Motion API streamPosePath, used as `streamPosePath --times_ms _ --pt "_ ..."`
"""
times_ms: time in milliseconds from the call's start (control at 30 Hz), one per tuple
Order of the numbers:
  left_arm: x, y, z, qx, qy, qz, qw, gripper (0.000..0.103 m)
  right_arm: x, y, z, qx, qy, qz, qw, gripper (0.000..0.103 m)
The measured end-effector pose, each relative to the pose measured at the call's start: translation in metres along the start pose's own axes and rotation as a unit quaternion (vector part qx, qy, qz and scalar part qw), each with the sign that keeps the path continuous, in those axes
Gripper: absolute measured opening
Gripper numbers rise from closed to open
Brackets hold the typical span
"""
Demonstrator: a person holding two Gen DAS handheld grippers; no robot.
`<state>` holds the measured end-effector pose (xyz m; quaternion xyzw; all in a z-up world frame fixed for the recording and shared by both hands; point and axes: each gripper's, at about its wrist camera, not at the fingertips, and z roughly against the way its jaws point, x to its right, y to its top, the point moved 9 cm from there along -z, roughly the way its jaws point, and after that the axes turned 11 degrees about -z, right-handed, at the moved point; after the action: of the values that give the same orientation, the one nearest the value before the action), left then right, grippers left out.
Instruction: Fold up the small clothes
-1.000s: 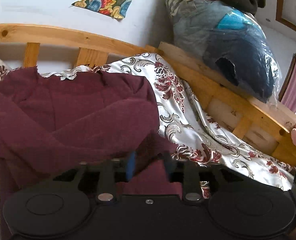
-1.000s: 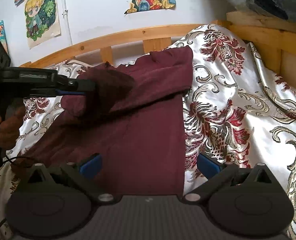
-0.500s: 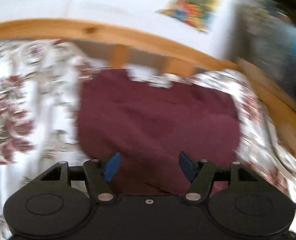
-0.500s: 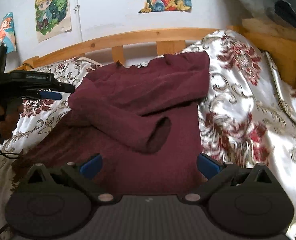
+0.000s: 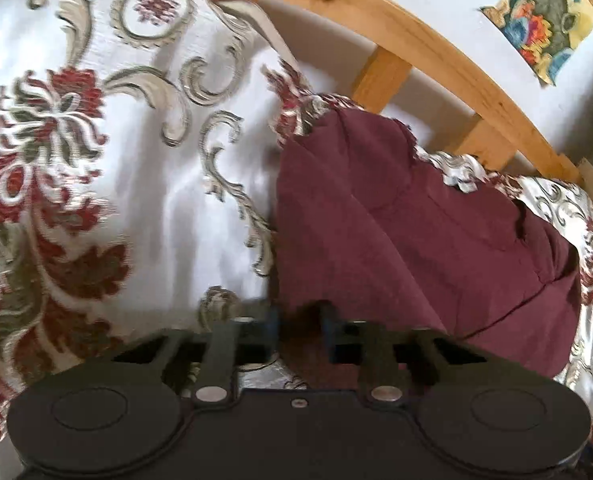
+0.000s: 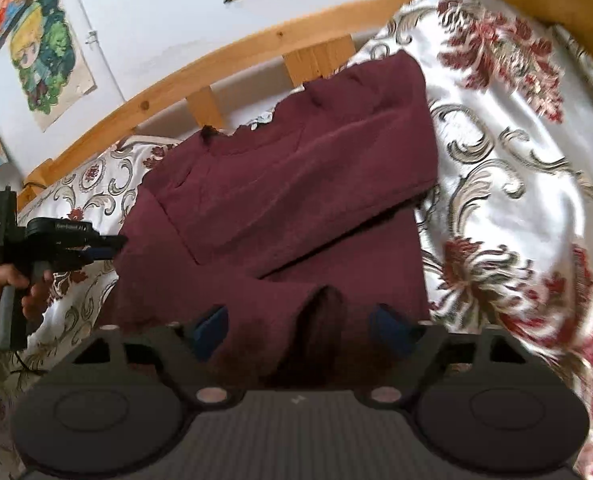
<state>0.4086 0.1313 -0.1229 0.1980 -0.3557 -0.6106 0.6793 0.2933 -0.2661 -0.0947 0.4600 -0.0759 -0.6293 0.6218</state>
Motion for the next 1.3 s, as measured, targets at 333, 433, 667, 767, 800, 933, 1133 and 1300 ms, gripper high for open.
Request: streamPosePath --times_ms 333,433,667,767,800,933,1133,1300 --pt "0.003 0.006 0.018 0.033 0.045 -0.028 0.9980 0.003 -0.042 -0.029 0.030 0.036 0.000 0.134 0.990 0.003" --pt "-0.003 0.004 0.015 0.030 0.050 -0.030 0.9979 0.003 -0.059 -0.059 0.043 0.019 0.004 0.190 0.982 0.003" --pt "0.004 -0.006 0.022 0.019 0.060 -0.044 0.9971 0.025 -0.064 -0.092 0.051 -0.018 0.009 0.208 0.978 0.043" --pt "0.022 -0.013 0.035 0.023 0.052 -0.078 0.9953 0.039 -0.056 -0.074 0.062 0.003 0.012 0.185 0.983 0.060" --pt "0.031 -0.018 0.040 0.024 0.050 -0.092 0.9942 0.047 -0.052 -0.067 0.063 0.008 0.009 0.177 0.984 0.061" --pt "0.077 -0.043 0.051 0.024 0.028 -0.139 0.9895 0.069 -0.032 -0.037 0.042 0.012 -0.007 0.124 0.992 0.061" --pt "0.119 -0.074 0.036 -0.012 0.036 -0.176 0.9837 0.069 -0.007 -0.023 0.006 -0.029 -0.003 0.040 0.999 0.012" --pt "0.121 -0.088 0.023 -0.044 0.074 -0.187 0.9786 0.067 -0.018 -0.022 0.016 0.001 -0.018 0.106 0.994 0.006"
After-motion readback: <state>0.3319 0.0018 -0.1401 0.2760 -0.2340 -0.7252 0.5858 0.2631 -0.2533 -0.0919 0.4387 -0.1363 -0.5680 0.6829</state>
